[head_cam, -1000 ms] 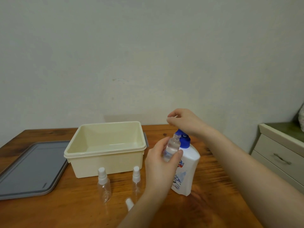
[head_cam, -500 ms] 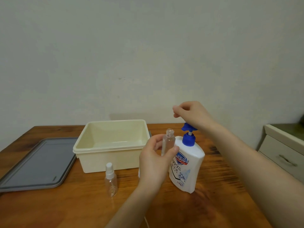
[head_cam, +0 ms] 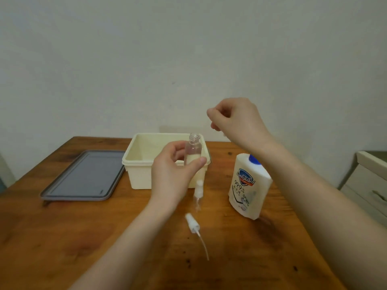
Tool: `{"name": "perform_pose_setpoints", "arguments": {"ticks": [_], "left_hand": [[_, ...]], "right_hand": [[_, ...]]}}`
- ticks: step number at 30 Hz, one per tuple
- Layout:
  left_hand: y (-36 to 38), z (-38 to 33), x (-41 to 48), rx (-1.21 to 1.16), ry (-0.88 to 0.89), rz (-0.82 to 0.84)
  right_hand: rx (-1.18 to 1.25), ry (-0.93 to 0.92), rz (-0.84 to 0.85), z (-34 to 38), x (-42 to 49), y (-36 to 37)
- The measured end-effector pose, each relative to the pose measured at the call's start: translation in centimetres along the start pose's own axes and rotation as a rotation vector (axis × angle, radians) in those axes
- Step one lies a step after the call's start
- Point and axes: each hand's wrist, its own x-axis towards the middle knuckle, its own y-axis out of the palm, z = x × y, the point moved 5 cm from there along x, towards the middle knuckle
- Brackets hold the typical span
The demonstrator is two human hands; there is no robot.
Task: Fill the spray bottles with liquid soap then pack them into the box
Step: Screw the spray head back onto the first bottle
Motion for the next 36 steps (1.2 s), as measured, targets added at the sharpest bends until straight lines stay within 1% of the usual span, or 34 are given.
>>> {"name": "perform_pose_setpoints", "arguments": {"ticks": [3, 7, 9, 11, 13, 15, 18, 23, 26, 28, 29, 33, 34, 36], "left_hand": [[-2.0, 0.3, -0.5, 0.054, 0.015, -0.009], [-4.3, 1.2, -1.4, 0.091, 0.009, -0.022], [-5.2, 1.5, -2.0, 0.101, -0.004, -0.028], [-5.8, 1.7, -2.5, 0.102, -0.012, -0.031], [-6.4, 1.9, -3.1, 0.106, -0.019, -0.025], [-6.7, 2.2, -3.5, 0.113, -0.022, -0.014], [-7.1, 2.6, -4.0, 0.116, -0.026, 0.007], [-7.2, 3.2, -4.3, 0.092, -0.055, 0.039], [-7.3, 3.1, -4.3, 0.062, -0.067, 0.046], [-7.5, 2.7, -4.1, 0.040, -0.056, 0.046], [-7.5, 2.5, -4.1, 0.029, -0.052, 0.048], [-7.6, 1.8, -3.9, 0.015, -0.034, 0.058], [-7.6, 1.7, -3.9, 0.019, -0.034, 0.062], [-7.5, 1.6, -3.7, 0.023, -0.038, 0.072]], "right_hand": [[-0.065, 0.033, 0.162, 0.5, -2.1, 1.9], [-0.191, 0.110, 0.476, -0.5, -6.1, 6.0], [-0.304, 0.127, 0.671, -1.8, -8.2, 8.6], [-0.457, 0.142, 0.819, -3.2, -10.0, 10.9], [-0.564, 0.176, 0.902, -4.3, -11.4, 12.4], [-0.595, 0.218, 0.929, -4.8, -12.1, 13.1], [-0.589, 0.255, 0.914, -5.0, -12.3, 13.6], [-0.558, 0.253, 0.926, -4.4, -12.2, 13.8], [-0.425, 0.248, 0.880, -2.8, -10.7, 12.4], [-0.291, 0.227, 0.767, -0.9, -8.8, 10.4], [-0.211, 0.219, 0.675, 0.1, -7.7, 9.2], [0.240, 0.140, 0.206, 4.6, -3.8, 3.8], [0.350, 0.111, 0.135, 5.6, -3.1, 2.7], [0.481, 0.056, 0.074, 7.4, -2.4, 1.1]]}}
